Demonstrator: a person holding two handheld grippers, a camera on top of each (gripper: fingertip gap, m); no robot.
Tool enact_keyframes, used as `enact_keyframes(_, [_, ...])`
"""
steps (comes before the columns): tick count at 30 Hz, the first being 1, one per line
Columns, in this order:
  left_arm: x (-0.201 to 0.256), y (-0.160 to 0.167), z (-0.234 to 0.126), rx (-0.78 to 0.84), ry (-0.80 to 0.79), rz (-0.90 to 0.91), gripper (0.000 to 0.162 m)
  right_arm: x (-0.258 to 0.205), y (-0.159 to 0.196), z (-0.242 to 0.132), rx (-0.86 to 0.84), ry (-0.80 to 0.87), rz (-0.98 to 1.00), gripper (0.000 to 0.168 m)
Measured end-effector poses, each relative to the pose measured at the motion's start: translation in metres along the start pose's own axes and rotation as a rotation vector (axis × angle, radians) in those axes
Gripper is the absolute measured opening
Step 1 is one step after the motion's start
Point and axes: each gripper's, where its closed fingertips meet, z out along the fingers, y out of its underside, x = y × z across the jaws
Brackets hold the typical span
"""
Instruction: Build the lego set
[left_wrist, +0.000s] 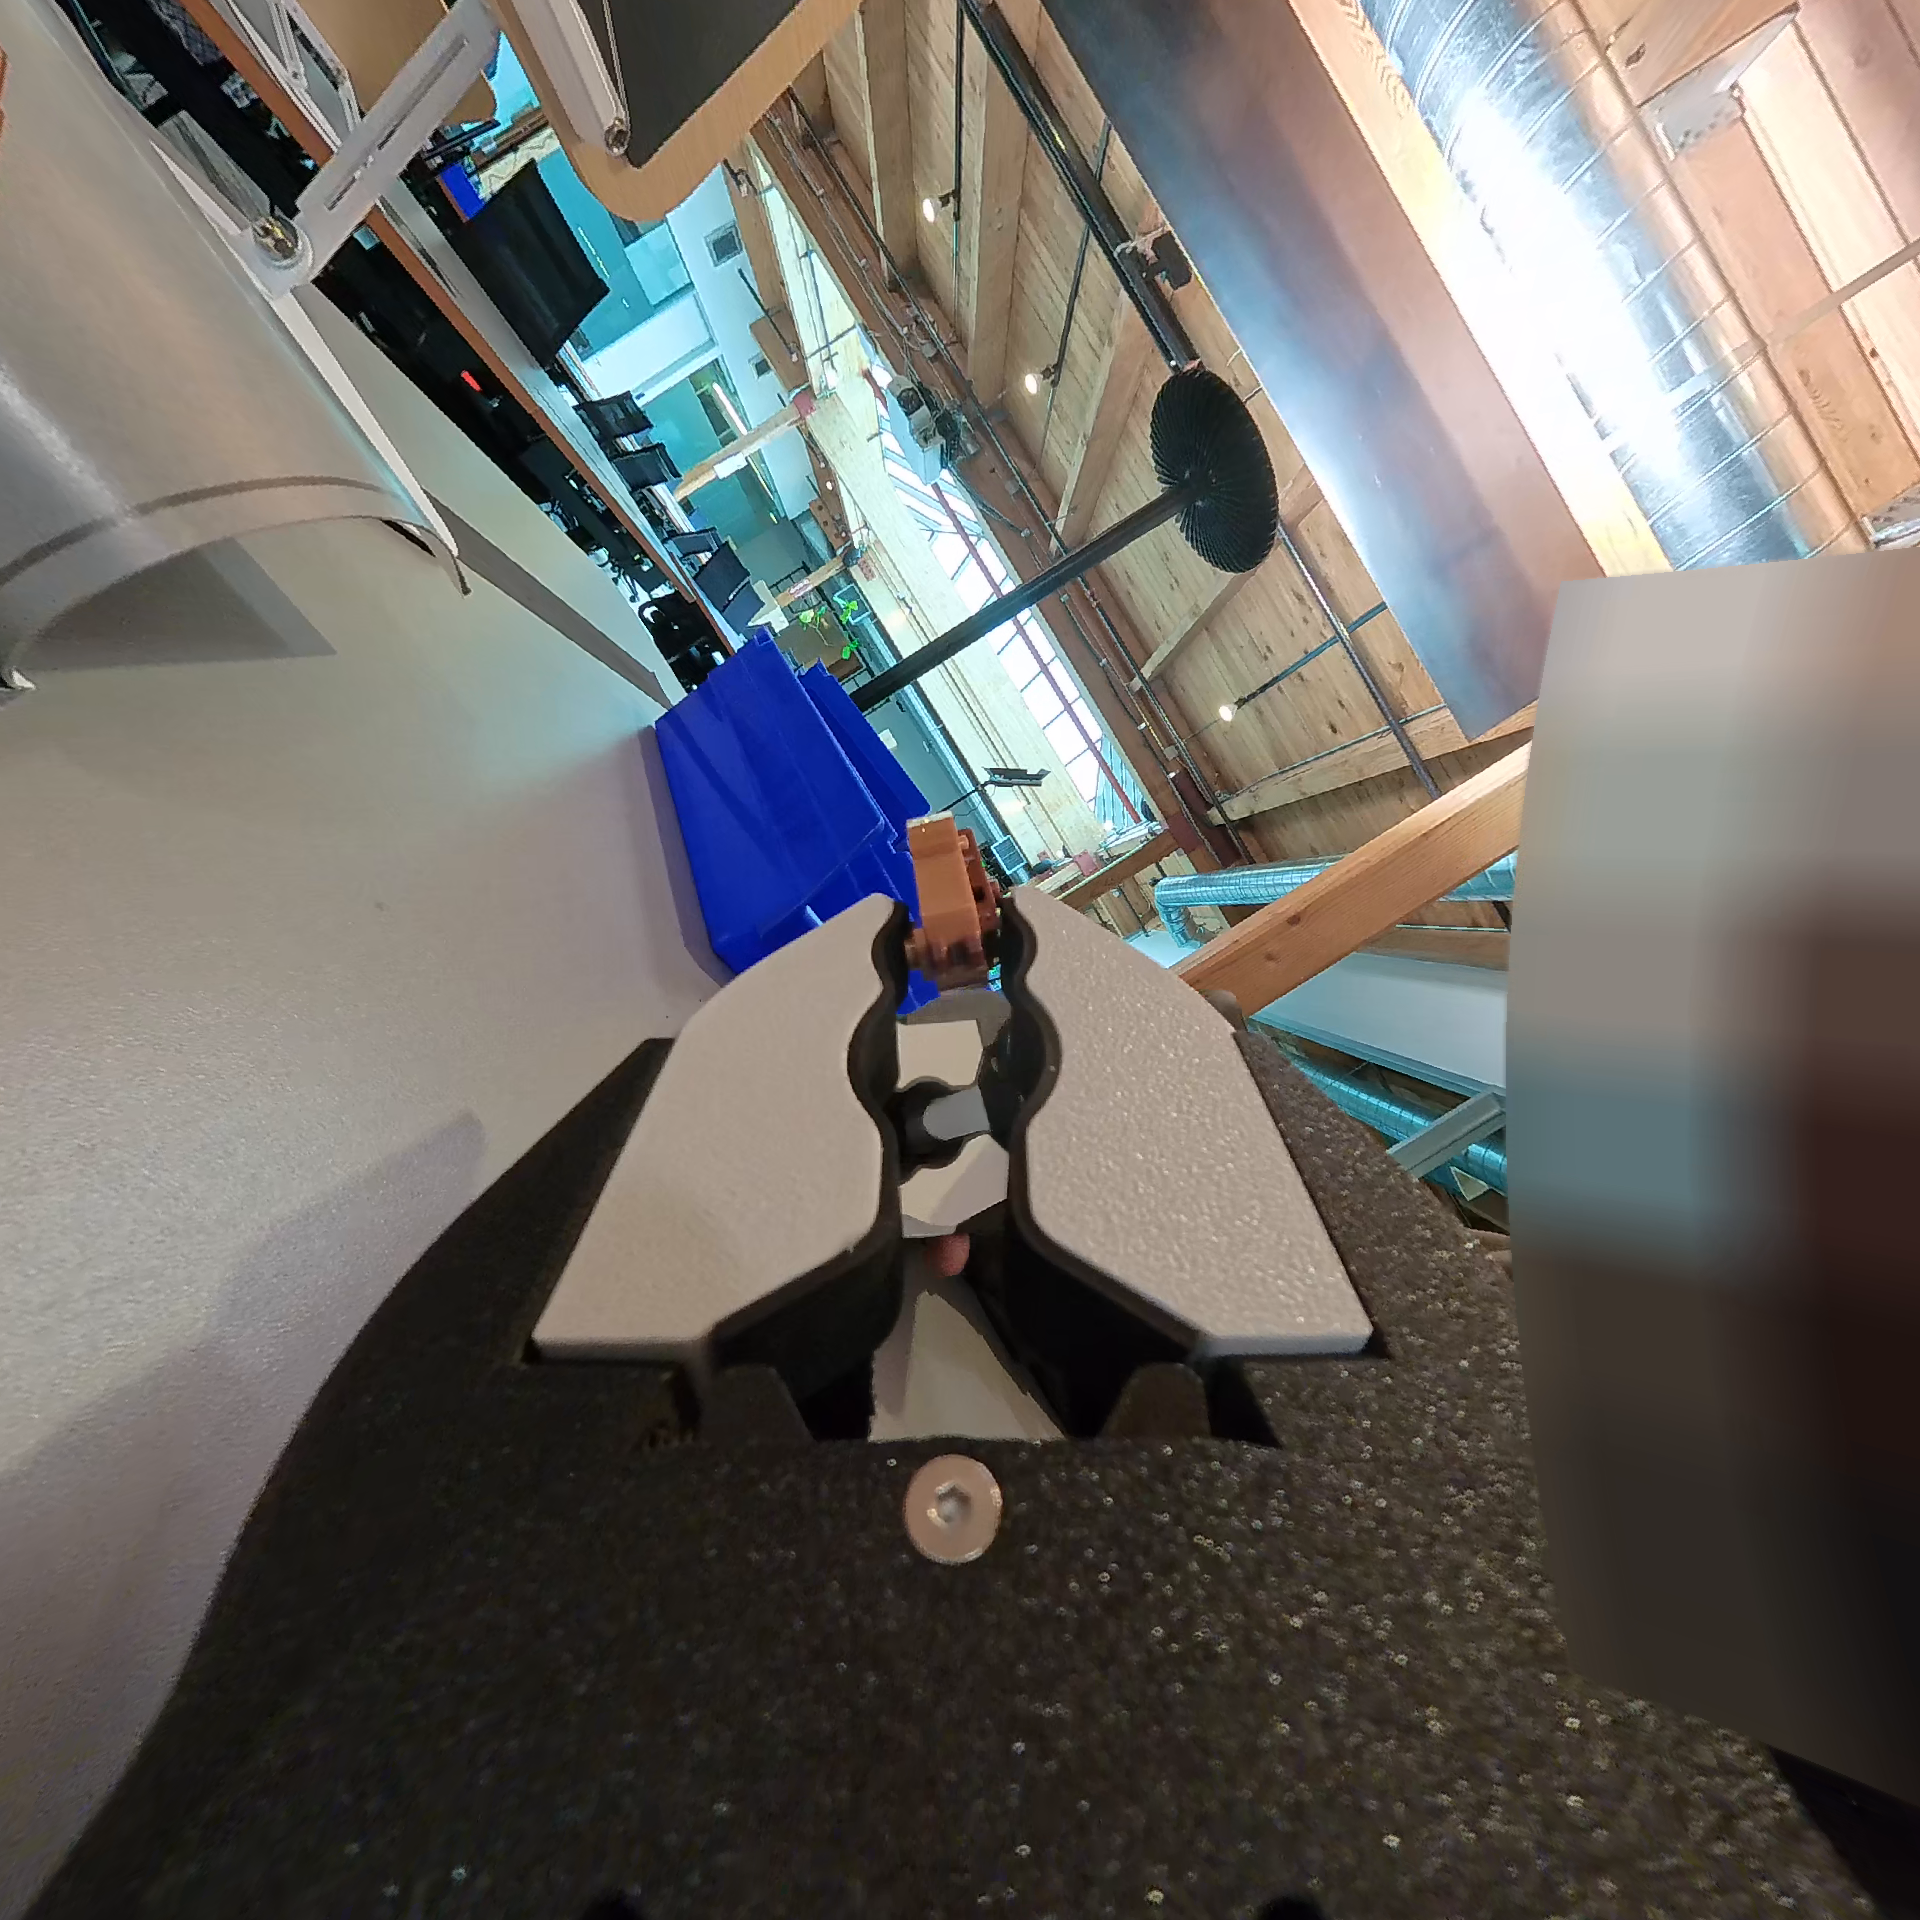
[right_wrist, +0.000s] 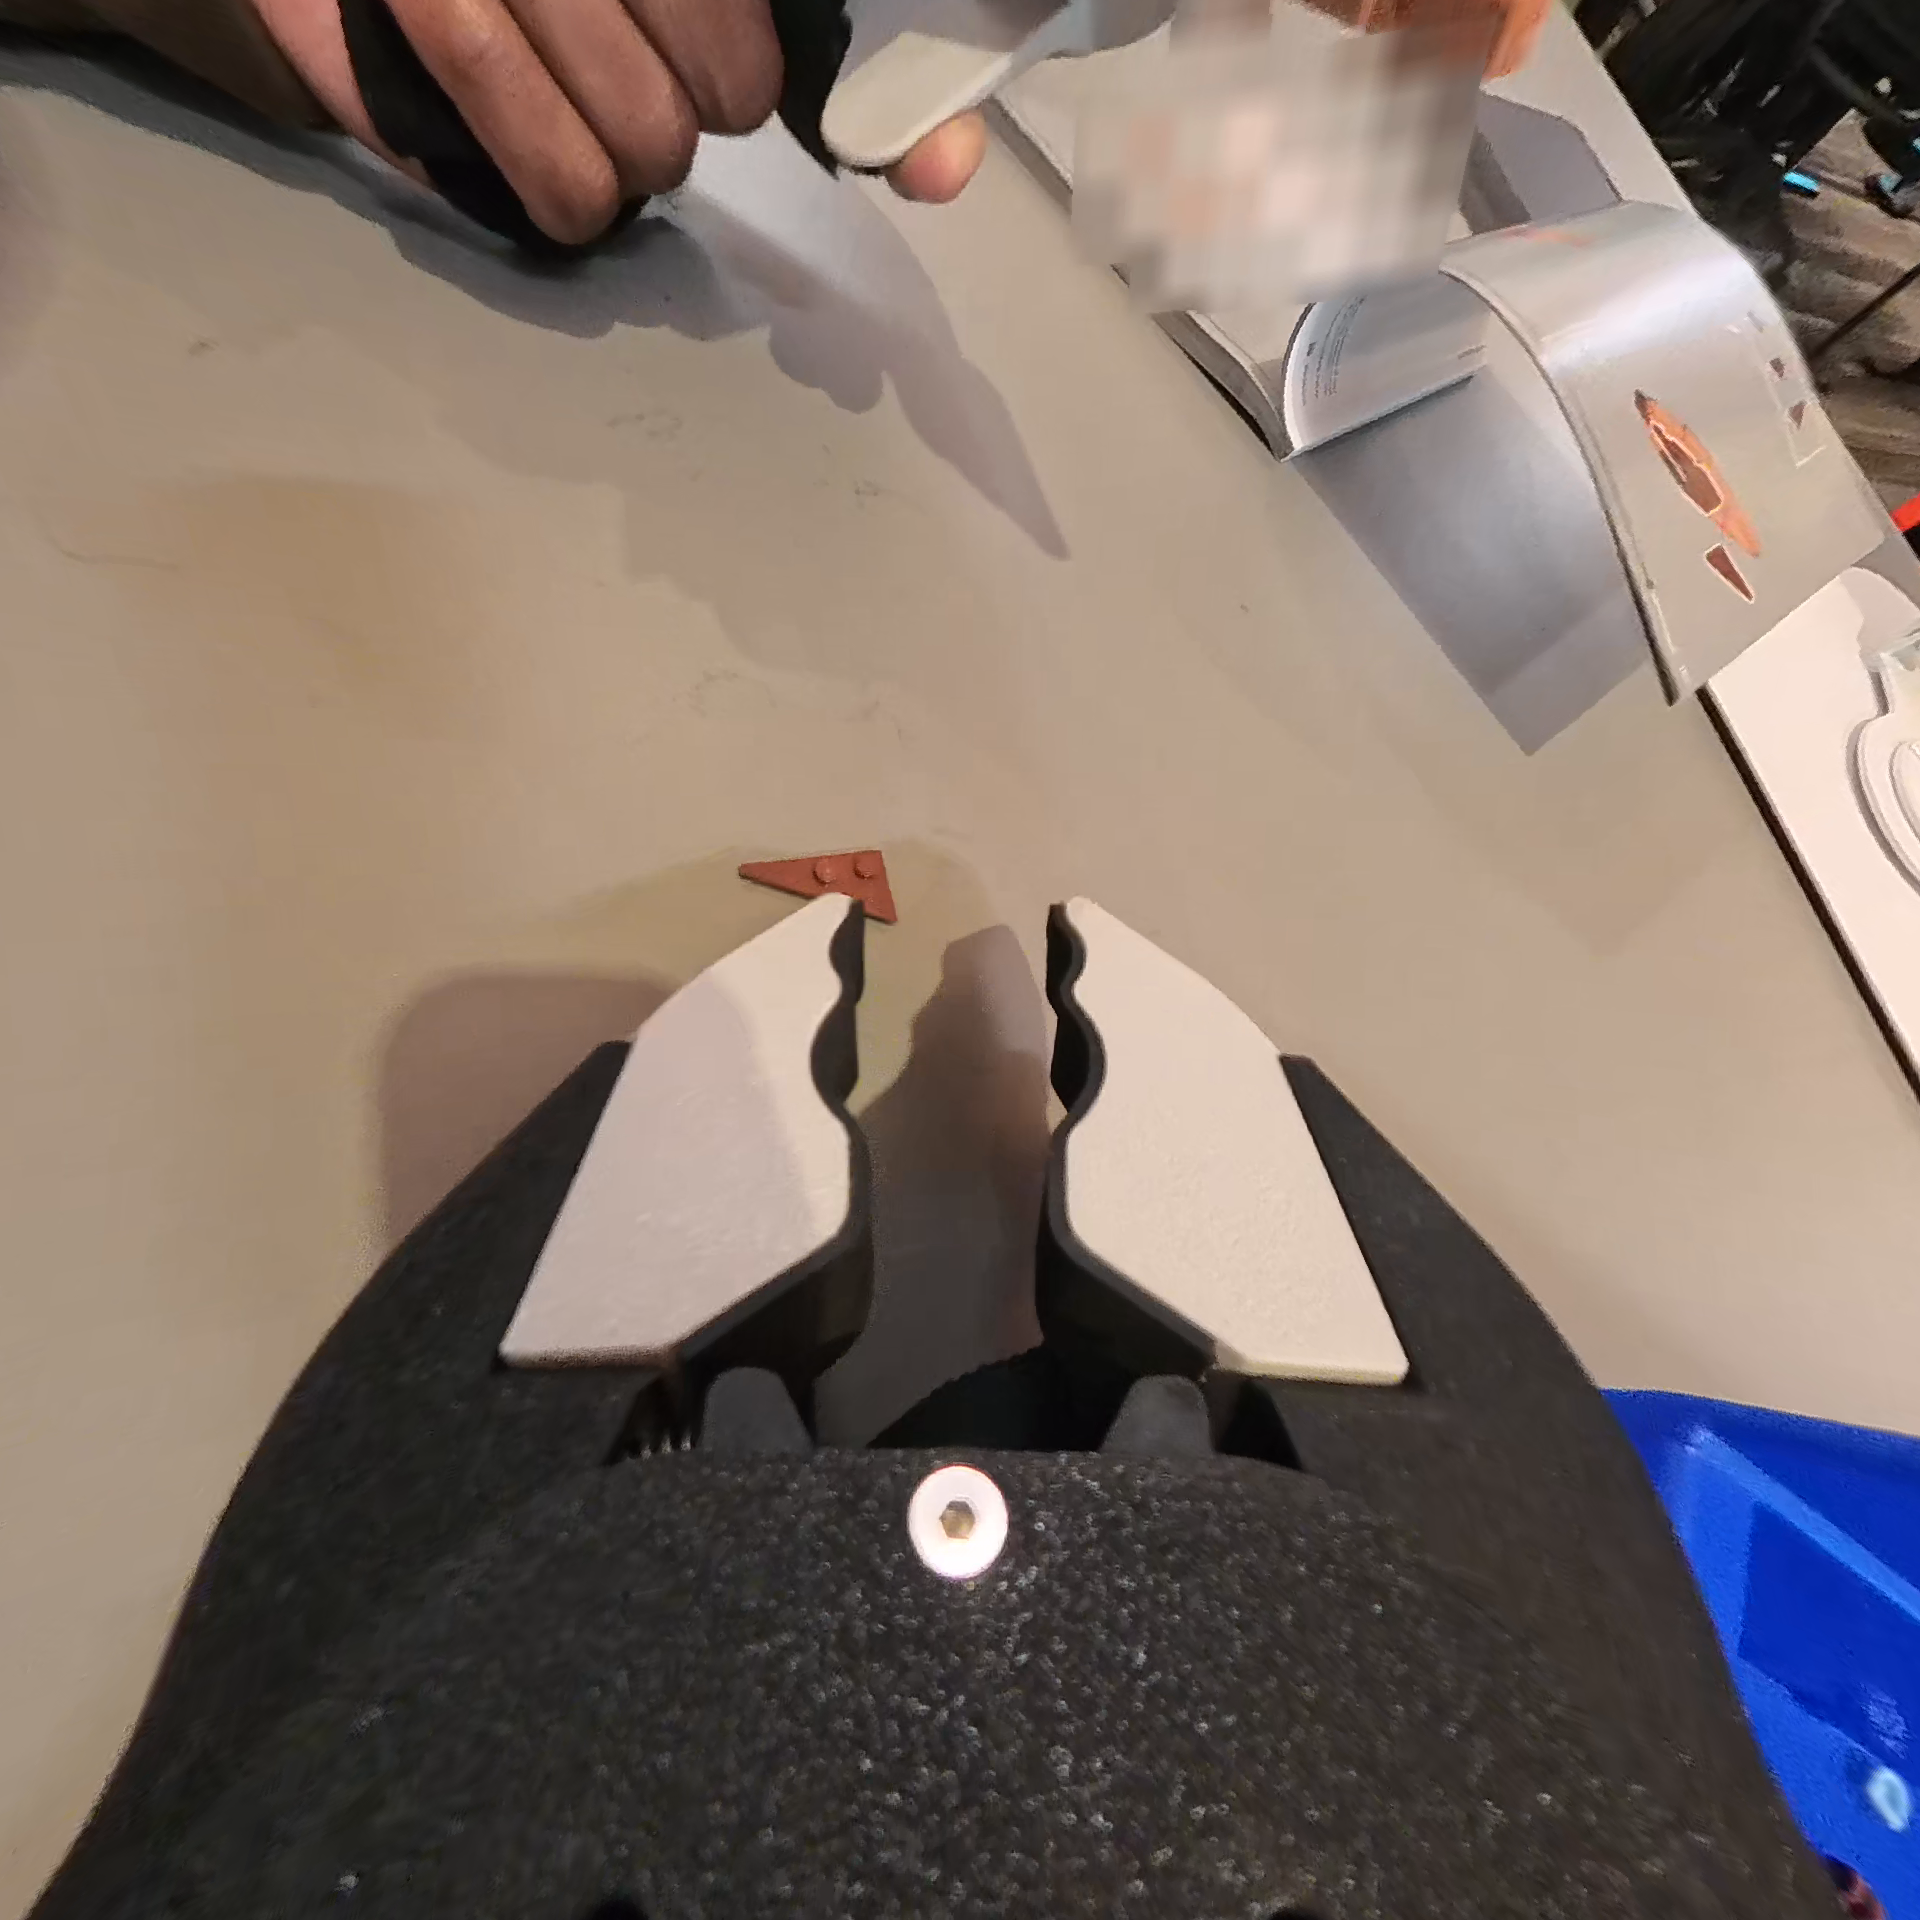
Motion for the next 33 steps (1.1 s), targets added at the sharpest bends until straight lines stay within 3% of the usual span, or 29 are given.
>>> enact_keyframes(5, [0.000,0.002,0.001,-0.007,0.000,0.001,0.016,-0.006,-0.014,-0.005,0.080,-0.101,0.173,0.040])
enact_keyframes(17, [0.001,0.005,0.003,-0.016,-0.001,0.005,0.016,-0.024,0.000,0.014,-0.125,-0.088,0.176,0.038])
enact_keyframes(25, [0.002,0.007,0.004,-0.022,0.000,0.007,0.016,-0.028,-0.002,0.016,-0.165,-0.047,0.139,0.007])
enact_keyframes(33, [0.002,0.007,0.004,-0.025,-0.005,0.011,0.016,-0.022,-0.005,0.007,-0.153,-0.041,0.229,0.020])
